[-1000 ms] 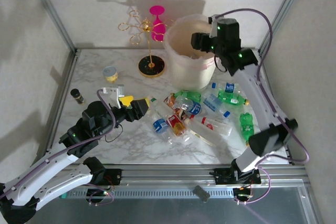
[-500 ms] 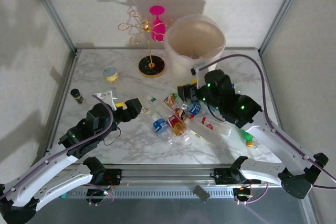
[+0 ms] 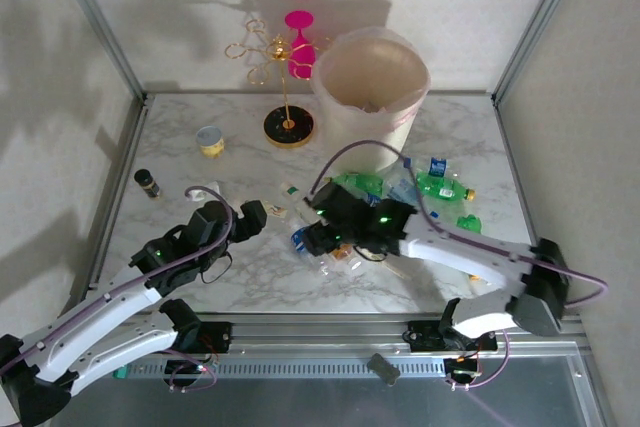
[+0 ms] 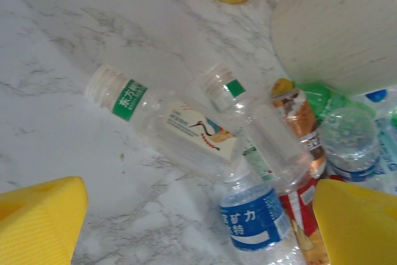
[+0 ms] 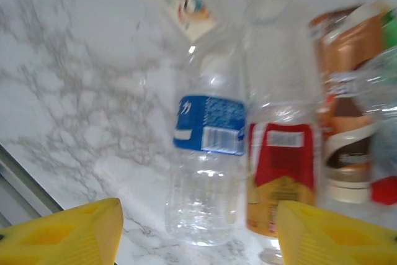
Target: Put the plastic bottles in the bin
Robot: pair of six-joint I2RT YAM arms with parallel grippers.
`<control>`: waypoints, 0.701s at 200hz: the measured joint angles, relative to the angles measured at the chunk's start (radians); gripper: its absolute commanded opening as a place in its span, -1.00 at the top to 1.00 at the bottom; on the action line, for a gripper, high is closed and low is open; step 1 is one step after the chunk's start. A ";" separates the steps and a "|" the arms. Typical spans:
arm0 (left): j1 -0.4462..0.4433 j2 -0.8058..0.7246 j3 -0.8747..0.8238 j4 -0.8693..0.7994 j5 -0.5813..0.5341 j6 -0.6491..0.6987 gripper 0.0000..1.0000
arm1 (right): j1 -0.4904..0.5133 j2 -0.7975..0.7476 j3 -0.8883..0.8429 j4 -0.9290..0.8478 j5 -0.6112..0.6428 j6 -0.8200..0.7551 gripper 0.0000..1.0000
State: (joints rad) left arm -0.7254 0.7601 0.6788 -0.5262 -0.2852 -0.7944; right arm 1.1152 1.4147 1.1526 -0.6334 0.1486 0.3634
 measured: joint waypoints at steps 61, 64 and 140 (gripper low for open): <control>0.000 -0.027 0.000 0.011 -0.020 -0.003 -0.87 | 0.012 0.264 0.048 0.025 0.000 0.101 -0.34; 0.000 -0.028 0.000 0.014 -0.020 -0.004 -0.87 | 0.013 0.275 0.050 0.027 0.002 0.103 -0.34; 0.000 -0.020 0.000 0.029 -0.023 -0.003 -0.88 | 0.037 0.400 0.093 0.034 0.066 0.129 -0.33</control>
State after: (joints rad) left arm -0.7254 0.7399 0.6785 -0.4976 -0.3084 -0.7971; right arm 1.1519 1.8149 1.2457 -0.5991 0.2150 0.4923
